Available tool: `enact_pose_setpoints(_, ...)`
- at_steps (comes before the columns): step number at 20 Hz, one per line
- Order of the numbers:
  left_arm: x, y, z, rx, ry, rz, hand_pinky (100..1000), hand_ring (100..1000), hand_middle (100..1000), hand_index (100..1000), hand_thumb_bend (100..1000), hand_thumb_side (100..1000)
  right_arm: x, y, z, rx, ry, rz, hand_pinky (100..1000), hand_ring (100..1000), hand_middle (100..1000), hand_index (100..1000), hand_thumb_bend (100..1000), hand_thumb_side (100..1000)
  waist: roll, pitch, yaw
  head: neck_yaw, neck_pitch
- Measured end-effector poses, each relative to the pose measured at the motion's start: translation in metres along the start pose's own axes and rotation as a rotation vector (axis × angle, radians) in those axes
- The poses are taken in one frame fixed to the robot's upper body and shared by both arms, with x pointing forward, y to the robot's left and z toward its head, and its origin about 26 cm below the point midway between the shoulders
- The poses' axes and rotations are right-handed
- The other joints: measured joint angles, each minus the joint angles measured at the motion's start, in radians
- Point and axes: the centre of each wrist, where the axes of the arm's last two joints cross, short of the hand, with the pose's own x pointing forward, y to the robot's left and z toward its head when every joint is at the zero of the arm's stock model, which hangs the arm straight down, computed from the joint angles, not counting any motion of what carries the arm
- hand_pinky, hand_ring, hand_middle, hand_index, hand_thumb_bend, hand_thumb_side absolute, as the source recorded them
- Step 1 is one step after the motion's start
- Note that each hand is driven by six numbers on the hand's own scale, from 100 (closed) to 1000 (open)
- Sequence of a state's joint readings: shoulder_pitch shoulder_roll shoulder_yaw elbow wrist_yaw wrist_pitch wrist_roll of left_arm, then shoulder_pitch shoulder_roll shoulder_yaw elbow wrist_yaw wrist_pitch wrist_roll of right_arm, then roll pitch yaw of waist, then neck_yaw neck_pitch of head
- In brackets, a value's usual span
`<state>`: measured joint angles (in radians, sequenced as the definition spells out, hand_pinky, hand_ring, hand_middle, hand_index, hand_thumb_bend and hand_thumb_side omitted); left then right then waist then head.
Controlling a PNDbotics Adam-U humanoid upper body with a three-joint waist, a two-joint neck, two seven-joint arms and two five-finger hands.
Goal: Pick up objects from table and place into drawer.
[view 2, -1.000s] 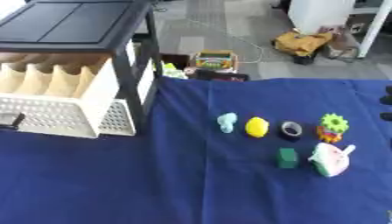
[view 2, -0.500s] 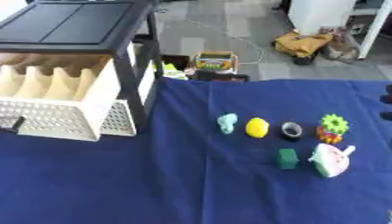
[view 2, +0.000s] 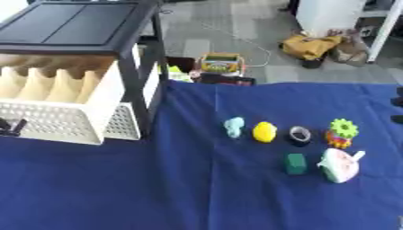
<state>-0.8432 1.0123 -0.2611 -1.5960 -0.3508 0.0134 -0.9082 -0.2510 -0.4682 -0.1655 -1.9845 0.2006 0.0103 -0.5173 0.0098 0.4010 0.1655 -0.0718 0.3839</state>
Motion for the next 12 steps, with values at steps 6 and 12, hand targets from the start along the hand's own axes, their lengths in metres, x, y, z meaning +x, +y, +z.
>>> enact_pose_setpoints(6, 0.006, 0.006, 0.008, 0.028, -0.022, -0.003, 100, 100, 100, 934, 238, 566, 0.0, 0.001, 0.001, -0.001, 0.005, -0.003, 631, 742, 595, 737, 100, 952, 0.0, -0.002, 0.001, 0.0, 0.0)
enact_pose_setpoints(12, 0.015, 0.016, 0.021, 0.086, -0.06, -0.009, 100, 100, 100, 876, 177, 548, -0.001, 0.0, 0.002, -0.003, 0.007, -0.001, 630, 742, 595, 737, 100, 952, -0.003, -0.006, 0.002, -0.002, 0.001)
